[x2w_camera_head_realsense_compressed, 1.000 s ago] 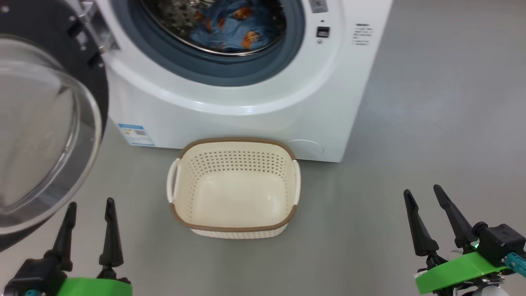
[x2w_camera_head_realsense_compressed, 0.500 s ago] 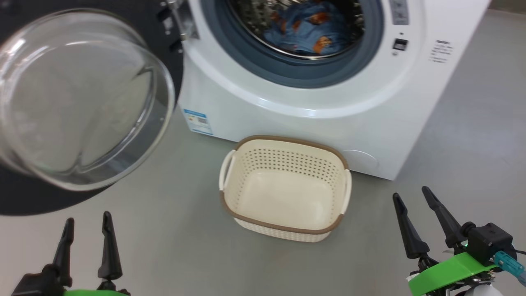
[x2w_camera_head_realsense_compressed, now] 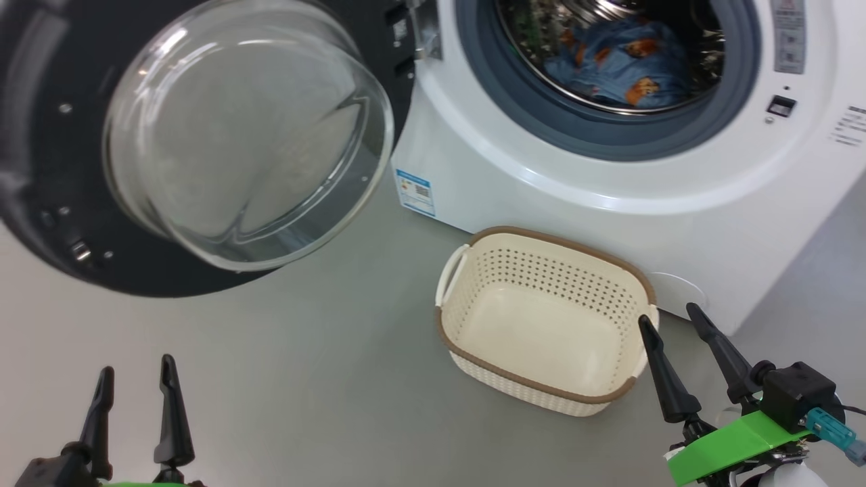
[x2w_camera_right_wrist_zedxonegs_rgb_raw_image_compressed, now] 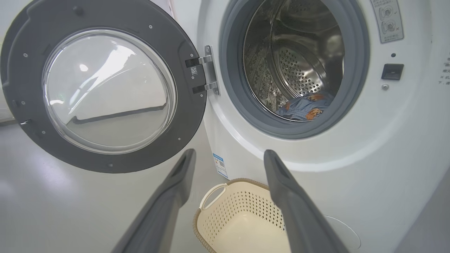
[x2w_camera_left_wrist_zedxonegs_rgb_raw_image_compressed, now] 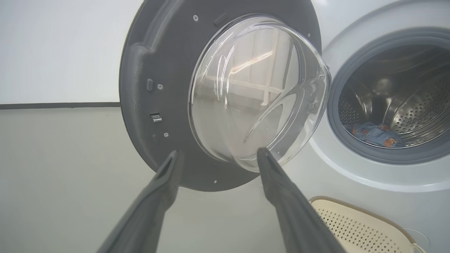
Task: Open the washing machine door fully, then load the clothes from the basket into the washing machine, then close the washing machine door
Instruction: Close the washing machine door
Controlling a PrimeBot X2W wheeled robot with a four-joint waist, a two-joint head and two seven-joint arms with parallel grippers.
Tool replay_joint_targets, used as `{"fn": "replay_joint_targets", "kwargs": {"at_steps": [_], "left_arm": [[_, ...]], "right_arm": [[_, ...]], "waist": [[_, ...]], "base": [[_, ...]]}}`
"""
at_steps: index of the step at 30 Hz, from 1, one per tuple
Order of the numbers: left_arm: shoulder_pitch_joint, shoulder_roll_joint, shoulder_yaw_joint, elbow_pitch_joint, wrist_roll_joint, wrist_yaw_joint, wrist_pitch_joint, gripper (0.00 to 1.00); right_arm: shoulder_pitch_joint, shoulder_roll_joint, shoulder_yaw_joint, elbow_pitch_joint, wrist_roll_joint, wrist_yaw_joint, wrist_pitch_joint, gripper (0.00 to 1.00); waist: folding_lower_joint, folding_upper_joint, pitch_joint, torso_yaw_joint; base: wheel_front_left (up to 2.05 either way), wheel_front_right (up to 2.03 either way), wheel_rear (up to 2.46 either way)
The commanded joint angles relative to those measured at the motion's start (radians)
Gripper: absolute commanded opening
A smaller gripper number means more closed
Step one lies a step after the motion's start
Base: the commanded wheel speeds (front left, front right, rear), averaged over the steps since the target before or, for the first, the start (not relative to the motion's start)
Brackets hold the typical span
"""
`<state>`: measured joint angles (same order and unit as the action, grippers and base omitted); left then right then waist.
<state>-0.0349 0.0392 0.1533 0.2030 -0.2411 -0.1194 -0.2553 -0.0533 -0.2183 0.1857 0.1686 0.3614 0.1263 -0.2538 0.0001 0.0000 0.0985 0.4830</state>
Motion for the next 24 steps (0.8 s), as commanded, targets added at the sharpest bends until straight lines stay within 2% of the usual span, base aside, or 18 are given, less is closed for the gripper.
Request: {"fn": "replay_joint_targets", "kwargs": {"at_steps": [1, 5, 19, 22, 24], "left_arm": [[0.003, 0.011, 0.028, -0.03, -0.007, 0.009, -0.006, 1.0], [0.009, 0.011, 0.03, -0.039, -0.012, 0.019, -0.006, 1.0], [0.014, 0.011, 0.043, -0.067, -0.054, 0.033, -0.006, 1.0], [0.002, 0.011, 0.038, -0.072, -0.059, 0.028, -0.006, 0.0], [-0.01, 0.011, 0.041, -0.078, -0.064, 0.02, -0.006, 0.0]], "right_arm": [[-0.026, -0.012, 0.017, -0.02, 0.005, 0.004, -0.008, 1.0], [-0.028, -0.012, 0.025, -0.018, 0.005, 0.004, -0.008, 1.0], [-0.057, -0.022, 0.045, -0.011, 0.012, 0.004, -0.008, 1.0], [-0.056, -0.021, 0.04, -0.012, 0.012, 0.004, -0.008, 1.0], [-0.053, -0.019, 0.036, -0.015, 0.011, 0.004, -0.008, 1.0]], "waist": [[-0.0001, 0.0, 0.0, 0.035], [-0.0001, 0.0, 0.0, 0.055], [-0.0001, 0.0, 0.032, 0.062], [-0.0001, 0.0, 0.038, 0.062], [-0.0001, 0.0, 0.042, 0.059]], "base": [[0.0, 0.0, 0.0], [0.0, 0.0, 0.0], [0.0, 0.0, 0.0], [0.0, 0.0, 0.0], [0.0, 0.0, 0.0]]}}
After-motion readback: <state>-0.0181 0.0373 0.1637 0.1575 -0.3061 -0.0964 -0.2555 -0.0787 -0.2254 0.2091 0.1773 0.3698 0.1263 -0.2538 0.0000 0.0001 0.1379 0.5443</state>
